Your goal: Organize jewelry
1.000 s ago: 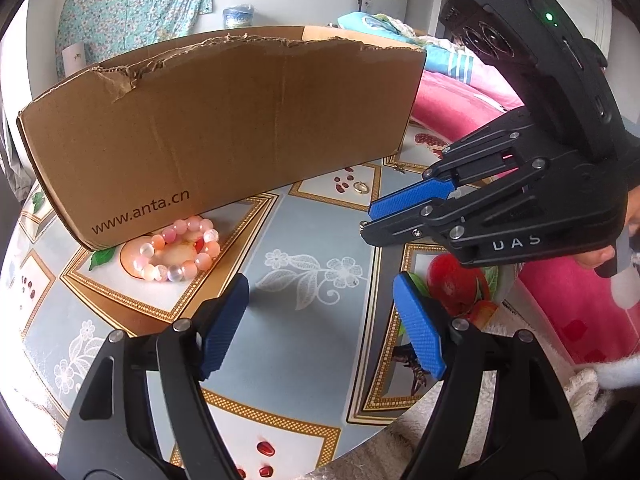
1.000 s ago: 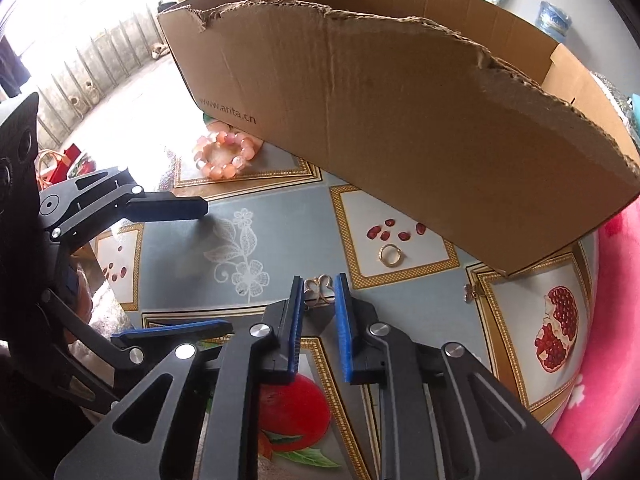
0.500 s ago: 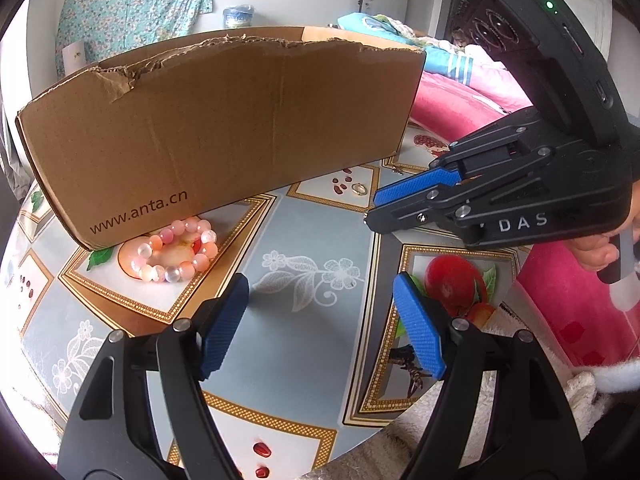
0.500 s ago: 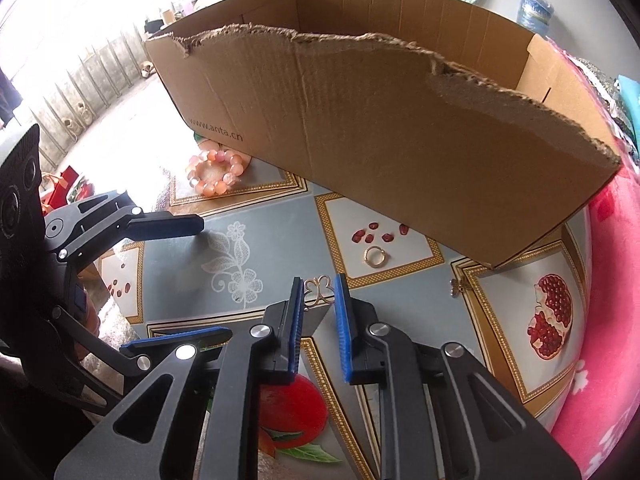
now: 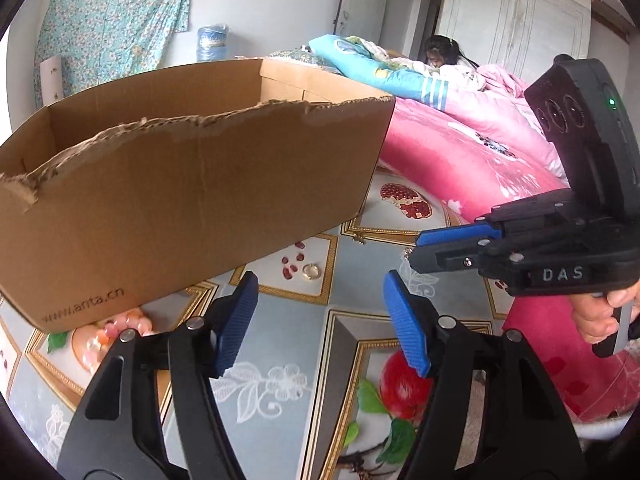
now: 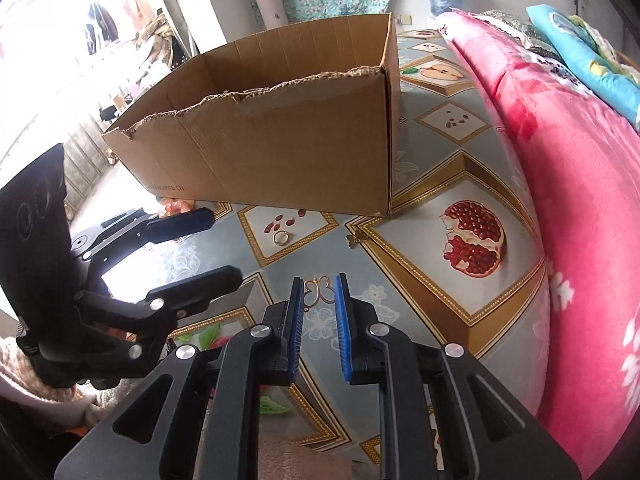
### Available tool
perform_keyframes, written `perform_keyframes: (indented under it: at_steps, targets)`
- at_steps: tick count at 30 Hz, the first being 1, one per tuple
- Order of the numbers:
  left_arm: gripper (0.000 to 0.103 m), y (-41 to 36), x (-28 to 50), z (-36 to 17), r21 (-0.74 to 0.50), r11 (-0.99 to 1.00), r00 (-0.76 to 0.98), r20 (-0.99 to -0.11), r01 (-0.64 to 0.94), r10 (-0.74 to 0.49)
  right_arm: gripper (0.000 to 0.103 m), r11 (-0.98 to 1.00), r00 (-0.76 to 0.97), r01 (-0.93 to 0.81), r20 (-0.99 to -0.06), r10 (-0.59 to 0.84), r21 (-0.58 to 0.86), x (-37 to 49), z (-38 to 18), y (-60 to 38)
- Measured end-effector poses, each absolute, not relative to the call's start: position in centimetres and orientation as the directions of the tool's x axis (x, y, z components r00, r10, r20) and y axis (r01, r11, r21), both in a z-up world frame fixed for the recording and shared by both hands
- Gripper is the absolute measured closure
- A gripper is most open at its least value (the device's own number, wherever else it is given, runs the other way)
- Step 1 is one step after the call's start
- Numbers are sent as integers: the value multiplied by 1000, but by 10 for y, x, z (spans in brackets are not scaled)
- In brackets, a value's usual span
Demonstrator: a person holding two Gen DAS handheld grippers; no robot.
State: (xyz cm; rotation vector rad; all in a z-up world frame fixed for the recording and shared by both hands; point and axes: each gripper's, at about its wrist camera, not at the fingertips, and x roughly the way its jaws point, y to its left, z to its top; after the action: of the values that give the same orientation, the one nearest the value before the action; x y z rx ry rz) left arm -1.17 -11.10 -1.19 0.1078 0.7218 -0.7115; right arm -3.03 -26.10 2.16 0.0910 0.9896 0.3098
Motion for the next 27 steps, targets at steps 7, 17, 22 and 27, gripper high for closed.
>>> perform_keyframes:
  at_steps: [7, 17, 22, 27]
  targets:
    - [70, -135, 15, -23, -127, 764, 466, -726, 632, -506, 87, 935, 525, -217, -774, 355, 281, -24, 11, -276]
    - [93, -154, 13, -25, 27, 776, 520, -756, 630, -397, 87, 905, 538, -215, -729, 424, 368, -17, -4, -289]
    - [93, -161, 9, -24, 83, 771, 542, -758, 631, -362, 87, 899, 555, -208, -710, 433, 386, -17, -5, -295]
    - [94, -163, 5, -23, 87, 766, 540, -760, 636, -361, 87, 901, 579, -206, -694, 428, 383, -22, 1, -299]
